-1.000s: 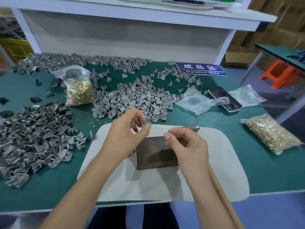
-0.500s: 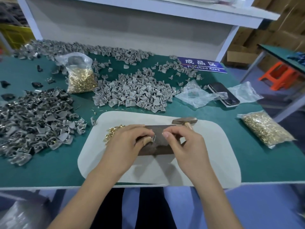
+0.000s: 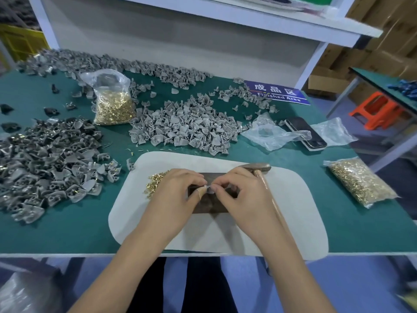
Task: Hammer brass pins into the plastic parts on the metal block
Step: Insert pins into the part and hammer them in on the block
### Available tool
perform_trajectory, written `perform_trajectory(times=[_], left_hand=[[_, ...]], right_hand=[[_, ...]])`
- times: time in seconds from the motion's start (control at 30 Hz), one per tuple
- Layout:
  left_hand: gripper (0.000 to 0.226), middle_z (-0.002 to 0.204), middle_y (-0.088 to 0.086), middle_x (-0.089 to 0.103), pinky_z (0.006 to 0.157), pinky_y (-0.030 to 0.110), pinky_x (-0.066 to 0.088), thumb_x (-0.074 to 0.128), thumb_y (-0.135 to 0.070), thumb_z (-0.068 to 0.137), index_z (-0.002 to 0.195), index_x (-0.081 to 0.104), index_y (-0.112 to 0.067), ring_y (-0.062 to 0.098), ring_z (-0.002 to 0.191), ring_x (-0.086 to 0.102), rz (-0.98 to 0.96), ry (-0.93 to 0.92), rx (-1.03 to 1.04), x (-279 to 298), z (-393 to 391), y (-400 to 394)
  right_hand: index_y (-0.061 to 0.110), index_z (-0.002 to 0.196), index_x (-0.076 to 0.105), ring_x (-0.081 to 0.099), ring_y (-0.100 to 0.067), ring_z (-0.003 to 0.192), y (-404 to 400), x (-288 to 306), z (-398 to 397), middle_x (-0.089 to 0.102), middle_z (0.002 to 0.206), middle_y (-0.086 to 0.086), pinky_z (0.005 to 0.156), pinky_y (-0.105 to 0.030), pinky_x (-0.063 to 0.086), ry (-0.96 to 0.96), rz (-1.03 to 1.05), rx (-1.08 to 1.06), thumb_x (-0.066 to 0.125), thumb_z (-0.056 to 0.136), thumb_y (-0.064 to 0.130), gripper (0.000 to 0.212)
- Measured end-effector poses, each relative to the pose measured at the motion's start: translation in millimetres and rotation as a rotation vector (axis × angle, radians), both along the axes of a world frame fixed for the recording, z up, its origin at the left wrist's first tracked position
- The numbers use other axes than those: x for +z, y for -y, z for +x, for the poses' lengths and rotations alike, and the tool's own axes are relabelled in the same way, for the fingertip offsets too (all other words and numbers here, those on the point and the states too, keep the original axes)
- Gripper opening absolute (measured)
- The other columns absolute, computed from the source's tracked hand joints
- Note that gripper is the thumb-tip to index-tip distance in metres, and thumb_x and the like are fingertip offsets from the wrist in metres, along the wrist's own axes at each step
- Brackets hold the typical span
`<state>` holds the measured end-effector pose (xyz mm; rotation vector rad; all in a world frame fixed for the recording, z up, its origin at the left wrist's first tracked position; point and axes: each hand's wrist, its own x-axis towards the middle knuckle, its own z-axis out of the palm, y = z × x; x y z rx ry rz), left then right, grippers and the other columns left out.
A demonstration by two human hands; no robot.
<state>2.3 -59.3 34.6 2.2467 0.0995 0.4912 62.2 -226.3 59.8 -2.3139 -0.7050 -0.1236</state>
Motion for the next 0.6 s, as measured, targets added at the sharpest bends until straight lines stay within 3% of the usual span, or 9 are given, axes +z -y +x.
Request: perform_trajectory(times=[0.1,0.2,0.37,0.43,0.5,0.6], left_hand=[[0.01,0.1,-0.006,0.073,0.098,0.035,0.046,0.079,-0.013,0.085,0.095,0.079,-0.016,0.017,0.104,0.061,-0.011,0.001,0.008,-1,0,-1],[0.01,0.1,-0.005,0.073,0.099,0.038,0.047,0.079,-0.012,0.085,0.094,0.079,-0.015,0.017,0.105,0.061,-0.038,-0.008,0.0,-2,1,-2],[0.011,0.099,-0.007,0.073,0.098,0.034,0.046,0.08,-0.012,0.084,0.095,0.079,-0.015,0.013,0.104,0.061,-0.083,-0.007,-0.008,-3,2,-5],[0.011,0.099,-0.007,0.074,0.098,0.034,0.046,0.081,-0.011,0.083,0.093,0.079,-0.015,0.014,0.103,0.062,-0.082,0.001,0.0,-4,1,-5],[0.012,0.099,-0.007,0.073,0.097,0.033,0.046,0.082,-0.011,0.082,0.093,0.078,-0.015,0.014,0.103,0.062,-0.088,0.008,0.023,-4,0,-4],[0.013,0.098,-0.009,0.072,0.096,0.031,0.046,0.081,-0.011,0.082,0.093,0.078,-0.016,0.012,0.102,0.061,-0.077,0.007,0.026,-4,0,-3]], right_hand=[[0.029,0.083,0.077,0.054,0.002,0.074,-6,3,0,0.058,0.081,0.017,0.076,-0.013,0.04,0.001,-0.041,0.011,0.078,0.086,0.025,0.005],[0.028,0.086,0.077,0.051,0.0,0.071,-9,9,3,0.055,0.08,0.015,0.07,-0.031,0.045,-0.019,-0.093,0.053,0.075,0.088,0.024,0.005],[0.026,0.095,0.076,0.055,-0.012,0.089,-18,26,7,0.058,0.093,0.009,0.063,-0.031,0.025,0.117,-0.392,0.165,0.066,0.095,0.029,0.011],[0.026,0.098,0.076,0.057,-0.014,0.094,-20,32,12,0.06,0.098,0.007,0.064,-0.032,0.027,0.118,-0.449,0.206,0.063,0.097,0.031,0.014],[0.026,0.097,0.077,0.057,-0.015,0.093,-19,33,15,0.06,0.096,0.008,0.067,-0.033,0.036,0.088,-0.43,0.236,0.064,0.097,0.029,0.014],[0.022,0.092,0.079,0.048,-0.009,0.081,-16,28,12,0.06,0.091,0.006,0.064,-0.03,0.025,0.086,-0.36,0.22,0.067,0.094,0.022,0.011]])
